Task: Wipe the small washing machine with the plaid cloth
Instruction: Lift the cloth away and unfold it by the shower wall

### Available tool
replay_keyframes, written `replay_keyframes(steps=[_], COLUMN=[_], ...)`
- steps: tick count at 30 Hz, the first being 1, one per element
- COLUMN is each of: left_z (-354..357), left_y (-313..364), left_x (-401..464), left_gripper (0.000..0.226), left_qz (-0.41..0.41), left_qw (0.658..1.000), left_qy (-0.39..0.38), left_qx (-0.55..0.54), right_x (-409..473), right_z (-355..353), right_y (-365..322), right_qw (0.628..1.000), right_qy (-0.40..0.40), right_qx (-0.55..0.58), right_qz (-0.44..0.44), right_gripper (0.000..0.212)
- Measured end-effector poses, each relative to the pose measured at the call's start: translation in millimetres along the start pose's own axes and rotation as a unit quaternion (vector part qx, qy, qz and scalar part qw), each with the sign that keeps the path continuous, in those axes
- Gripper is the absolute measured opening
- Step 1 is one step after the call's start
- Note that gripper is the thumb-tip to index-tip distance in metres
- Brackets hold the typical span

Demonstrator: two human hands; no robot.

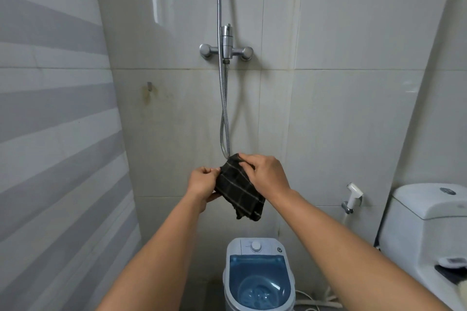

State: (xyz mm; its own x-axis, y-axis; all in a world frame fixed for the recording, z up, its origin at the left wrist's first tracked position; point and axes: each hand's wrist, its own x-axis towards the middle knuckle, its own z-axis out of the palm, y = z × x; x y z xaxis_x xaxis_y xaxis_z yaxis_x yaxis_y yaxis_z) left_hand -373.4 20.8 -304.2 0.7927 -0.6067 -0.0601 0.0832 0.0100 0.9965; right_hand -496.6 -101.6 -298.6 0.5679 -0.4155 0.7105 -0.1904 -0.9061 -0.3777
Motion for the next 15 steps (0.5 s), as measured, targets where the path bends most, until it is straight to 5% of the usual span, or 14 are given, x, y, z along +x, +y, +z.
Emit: replay_keyframes(steps=[3, 7, 11, 15], left_z=[-11.0, -32.6, -51.0, -66.1], left_y=[10.0, 18.9, 23.9, 30.3], left_x=[-1.2, -8.8, -15.3, -12.7], left_gripper=[0.018, 0.017, 0.039, 0.034], left_qz=[0.008, 0.056, 0.117, 0.146], left_qw=[1.0, 0.998, 0.99, 0.983], left_qy=[0.017, -0.012, -0.061, -0.087], left_qx=[0.001, 0.012, 0.049, 0.075], right_x=[21.4, 51.1, 75.7, 94.8], right_z=[-2.5, -10.4, -25.1, -41.8], right_y=[-14.9, -31.2, -55.1, -70.0], right_qw=[0.985, 0.968, 0.962, 0.95], right_qy=[-0.102, -0.148, -0.159, -0.178], right_qx=[0.103, 0.175, 0.205, 0.238], right_qz=[0.091, 0.107, 0.083, 0.094], right_gripper=[0.054, 0.022, 0.017, 0.016])
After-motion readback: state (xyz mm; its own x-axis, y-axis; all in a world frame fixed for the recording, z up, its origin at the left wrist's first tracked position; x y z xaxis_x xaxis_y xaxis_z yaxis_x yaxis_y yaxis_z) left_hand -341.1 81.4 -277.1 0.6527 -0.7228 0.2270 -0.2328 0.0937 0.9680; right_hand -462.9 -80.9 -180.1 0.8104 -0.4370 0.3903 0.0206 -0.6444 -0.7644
